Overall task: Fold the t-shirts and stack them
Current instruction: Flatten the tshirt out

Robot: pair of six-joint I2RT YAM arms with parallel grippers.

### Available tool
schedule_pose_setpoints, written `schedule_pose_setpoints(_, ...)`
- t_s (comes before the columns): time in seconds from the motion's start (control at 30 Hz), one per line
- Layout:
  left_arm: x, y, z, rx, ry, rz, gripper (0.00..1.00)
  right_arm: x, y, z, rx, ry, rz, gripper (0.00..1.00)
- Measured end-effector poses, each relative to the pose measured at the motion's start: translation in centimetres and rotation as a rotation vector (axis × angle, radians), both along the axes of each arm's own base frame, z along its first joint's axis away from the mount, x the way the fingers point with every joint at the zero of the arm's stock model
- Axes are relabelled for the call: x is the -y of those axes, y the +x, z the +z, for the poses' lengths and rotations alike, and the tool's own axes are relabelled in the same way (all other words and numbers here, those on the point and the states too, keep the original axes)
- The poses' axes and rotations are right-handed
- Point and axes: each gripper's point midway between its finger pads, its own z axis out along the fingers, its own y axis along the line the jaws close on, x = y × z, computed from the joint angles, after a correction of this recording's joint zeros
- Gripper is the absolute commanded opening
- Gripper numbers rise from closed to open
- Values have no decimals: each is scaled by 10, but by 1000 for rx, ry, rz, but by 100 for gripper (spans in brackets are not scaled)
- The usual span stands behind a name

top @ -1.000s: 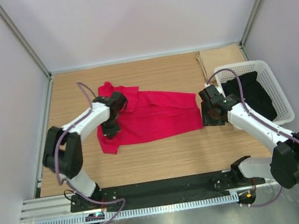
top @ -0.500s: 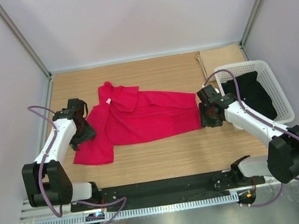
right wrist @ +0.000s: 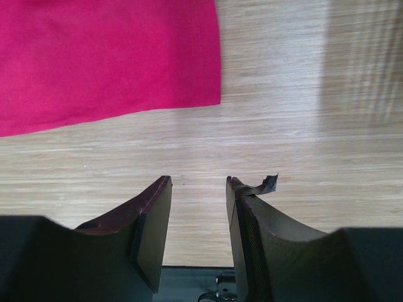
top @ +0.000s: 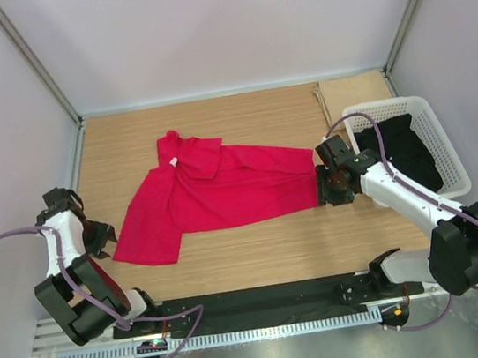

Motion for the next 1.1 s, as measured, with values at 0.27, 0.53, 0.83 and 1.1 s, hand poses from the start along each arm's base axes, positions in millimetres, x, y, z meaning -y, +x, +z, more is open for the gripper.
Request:
schedule_pose_setpoints(0.27,-9,12,-11,42,-61,70,46,-14,-4,-4,-38,68,31,47)
schedule_pose_setpoints(0.53,-18,14,-25,-5,-65,34,38,-26,-5,-13,-83,112,66,46)
schedule_pose_setpoints(0.83,-22,16,-37,-10,-57,6,48,-33,-5,-19,-109,134,115,45)
schedule_pose_setpoints(1.1,-14,1,-59,-71,-84,39,43,-35,-6,-27,-141,139,122,45)
